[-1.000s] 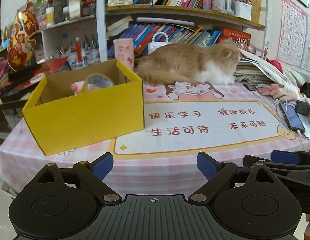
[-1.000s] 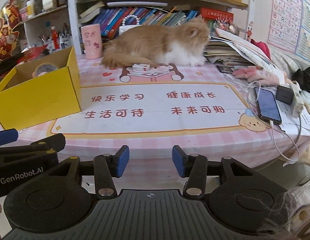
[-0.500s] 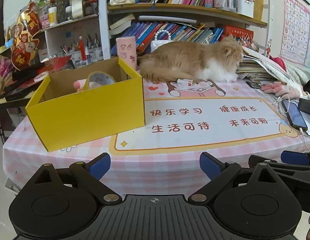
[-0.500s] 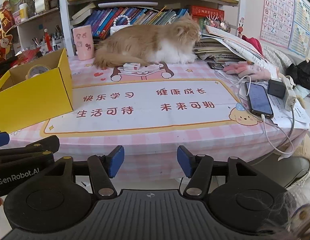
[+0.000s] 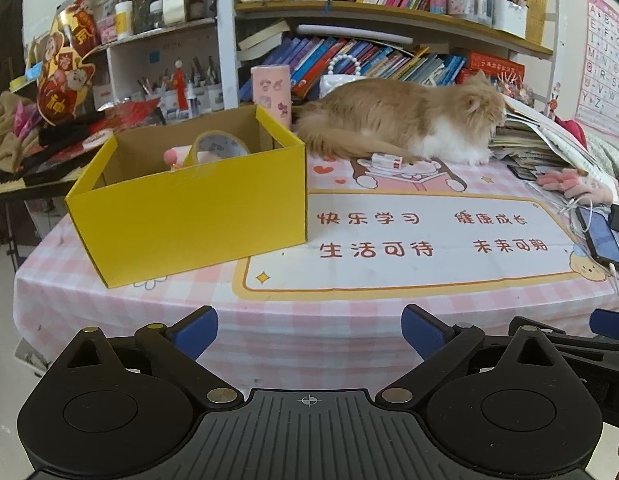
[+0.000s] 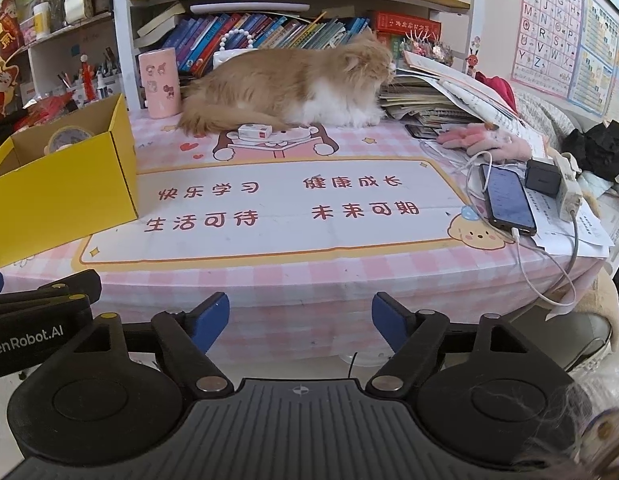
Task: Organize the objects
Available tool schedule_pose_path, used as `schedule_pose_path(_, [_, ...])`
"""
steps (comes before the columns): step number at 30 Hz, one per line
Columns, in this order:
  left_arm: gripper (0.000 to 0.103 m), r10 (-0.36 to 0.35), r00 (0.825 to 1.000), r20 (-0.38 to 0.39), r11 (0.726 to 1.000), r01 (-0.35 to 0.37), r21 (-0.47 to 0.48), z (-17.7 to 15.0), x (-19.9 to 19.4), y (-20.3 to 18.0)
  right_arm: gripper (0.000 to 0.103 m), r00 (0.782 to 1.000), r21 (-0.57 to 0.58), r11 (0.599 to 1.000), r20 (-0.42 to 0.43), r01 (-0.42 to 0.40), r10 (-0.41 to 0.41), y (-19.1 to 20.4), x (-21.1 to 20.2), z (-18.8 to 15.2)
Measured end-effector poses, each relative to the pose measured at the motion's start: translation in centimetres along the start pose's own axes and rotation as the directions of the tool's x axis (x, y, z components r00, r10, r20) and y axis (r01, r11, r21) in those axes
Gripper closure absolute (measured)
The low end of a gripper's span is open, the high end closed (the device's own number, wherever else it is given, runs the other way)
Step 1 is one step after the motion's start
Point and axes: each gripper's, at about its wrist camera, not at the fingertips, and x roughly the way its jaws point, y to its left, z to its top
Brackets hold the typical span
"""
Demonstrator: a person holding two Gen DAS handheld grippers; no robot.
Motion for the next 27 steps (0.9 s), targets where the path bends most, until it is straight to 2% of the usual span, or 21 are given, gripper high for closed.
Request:
schedule_pose_path(7, [0.003, 0.007, 1.000, 0.002, 1.000, -0.007, 0.018, -0.09, -0.05, -0.39, 0.019, 1.000, 0.011, 1.000, -0.008, 0.021, -0.021, -0.22, 0.12, -0.10])
schedule_pose_path(13, [0.003, 0.027, 0.999, 0.017, 0.999, -0.028, 0.038, -0.05, -0.17, -0.77, 0.019, 1.000, 0.011, 1.000, -0.008, 0.024, -0.024, -0.31, 0.17, -0.07])
schedule_pose_path(27, [0.003, 0.024, 1.000, 0.005, 0.999, -0.024, 0.039, -0.06, 0.10, -0.58, 0.018, 0.999, 0.013, 0.999, -0.013, 0.031, -0.031, -0.32, 0.42, -0.12])
